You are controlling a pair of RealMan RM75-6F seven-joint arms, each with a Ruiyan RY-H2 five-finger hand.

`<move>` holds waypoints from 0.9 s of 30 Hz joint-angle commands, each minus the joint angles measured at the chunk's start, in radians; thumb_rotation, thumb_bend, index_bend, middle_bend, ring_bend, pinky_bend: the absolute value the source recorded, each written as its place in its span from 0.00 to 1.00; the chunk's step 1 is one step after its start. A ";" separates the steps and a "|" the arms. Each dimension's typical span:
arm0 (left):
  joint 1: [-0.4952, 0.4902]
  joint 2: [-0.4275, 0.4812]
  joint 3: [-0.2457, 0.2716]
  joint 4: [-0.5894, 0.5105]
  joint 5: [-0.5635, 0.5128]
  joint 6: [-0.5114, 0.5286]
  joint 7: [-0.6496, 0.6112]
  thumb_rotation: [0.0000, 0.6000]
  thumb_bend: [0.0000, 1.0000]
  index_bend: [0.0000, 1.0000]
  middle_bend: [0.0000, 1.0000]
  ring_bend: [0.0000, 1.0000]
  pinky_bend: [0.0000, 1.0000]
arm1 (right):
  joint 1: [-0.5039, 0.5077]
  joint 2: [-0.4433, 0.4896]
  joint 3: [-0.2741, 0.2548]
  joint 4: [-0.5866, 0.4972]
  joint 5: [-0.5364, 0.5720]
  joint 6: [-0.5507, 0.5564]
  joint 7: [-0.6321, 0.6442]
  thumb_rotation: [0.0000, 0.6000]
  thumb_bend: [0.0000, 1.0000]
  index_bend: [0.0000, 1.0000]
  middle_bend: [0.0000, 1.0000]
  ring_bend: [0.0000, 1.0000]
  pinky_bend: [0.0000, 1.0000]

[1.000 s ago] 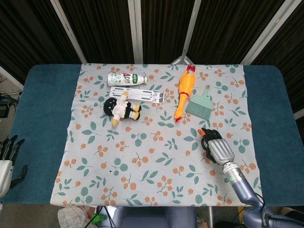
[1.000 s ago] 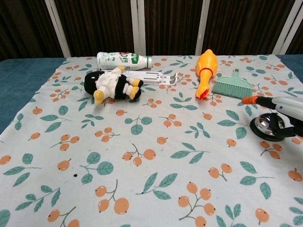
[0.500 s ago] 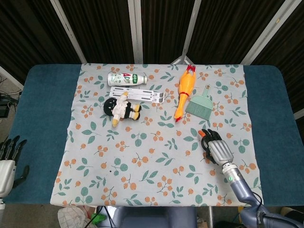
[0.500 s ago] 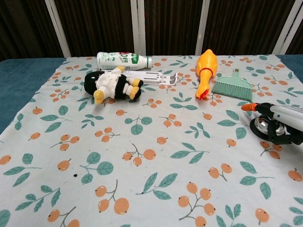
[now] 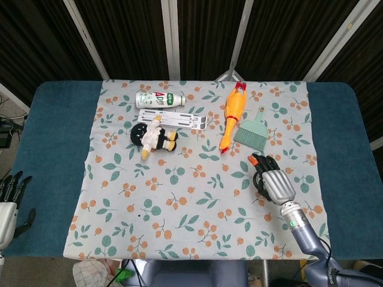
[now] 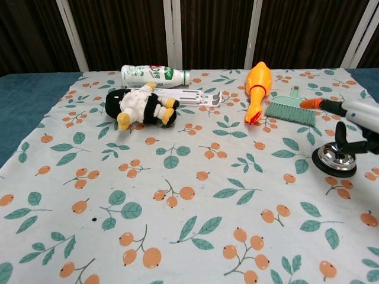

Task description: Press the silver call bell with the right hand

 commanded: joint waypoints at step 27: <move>0.014 0.031 0.022 -0.011 0.039 0.013 -0.050 1.00 0.57 0.11 0.00 0.00 0.00 | -0.386 0.376 -0.186 -0.259 -0.196 0.485 -0.125 1.00 1.00 0.00 0.00 0.00 0.00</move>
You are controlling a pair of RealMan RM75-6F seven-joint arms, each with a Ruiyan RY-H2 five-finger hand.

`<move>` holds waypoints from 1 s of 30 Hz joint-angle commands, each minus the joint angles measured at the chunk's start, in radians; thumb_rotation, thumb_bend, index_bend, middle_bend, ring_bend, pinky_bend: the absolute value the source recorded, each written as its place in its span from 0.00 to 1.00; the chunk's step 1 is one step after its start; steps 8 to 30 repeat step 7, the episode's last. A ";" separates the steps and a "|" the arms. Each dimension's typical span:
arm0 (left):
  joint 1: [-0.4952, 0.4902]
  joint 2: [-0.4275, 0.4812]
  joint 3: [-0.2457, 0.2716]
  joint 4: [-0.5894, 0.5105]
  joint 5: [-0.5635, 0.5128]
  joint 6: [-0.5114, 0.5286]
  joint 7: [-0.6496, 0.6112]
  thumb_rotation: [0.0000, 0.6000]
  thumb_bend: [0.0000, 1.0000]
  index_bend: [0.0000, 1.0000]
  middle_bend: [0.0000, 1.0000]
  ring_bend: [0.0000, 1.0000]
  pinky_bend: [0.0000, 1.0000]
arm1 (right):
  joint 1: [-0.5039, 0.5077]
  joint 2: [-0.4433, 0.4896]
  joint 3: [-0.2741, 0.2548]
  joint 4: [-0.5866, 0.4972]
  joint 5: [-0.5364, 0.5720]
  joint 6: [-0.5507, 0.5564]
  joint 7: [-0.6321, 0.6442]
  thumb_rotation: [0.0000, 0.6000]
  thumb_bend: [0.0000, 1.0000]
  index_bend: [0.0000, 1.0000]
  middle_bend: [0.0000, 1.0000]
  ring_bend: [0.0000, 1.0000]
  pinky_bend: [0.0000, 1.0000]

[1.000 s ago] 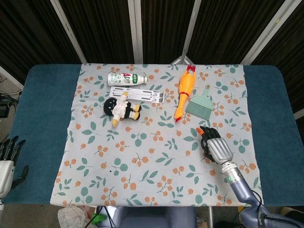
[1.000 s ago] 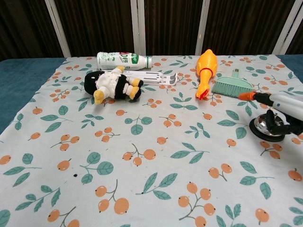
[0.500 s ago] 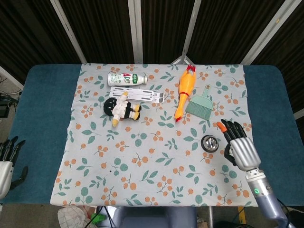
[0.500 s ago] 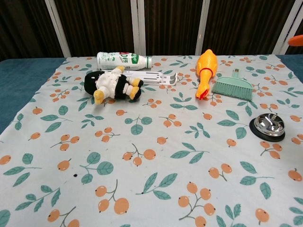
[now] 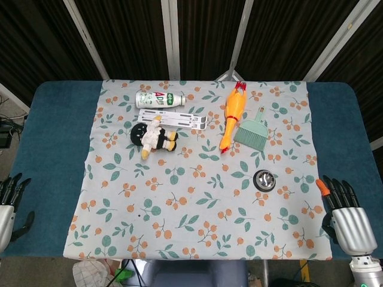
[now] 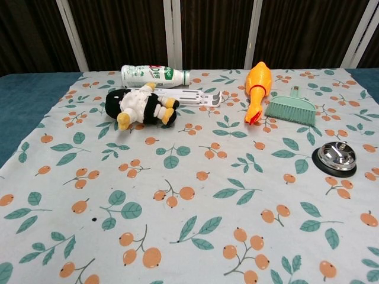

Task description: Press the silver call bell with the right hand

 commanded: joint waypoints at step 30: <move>-0.010 -0.009 -0.002 0.005 0.006 -0.012 0.008 1.00 0.57 0.11 0.00 0.00 0.00 | -0.011 -0.016 0.018 0.072 0.028 -0.006 0.010 1.00 1.00 0.00 0.00 0.00 0.00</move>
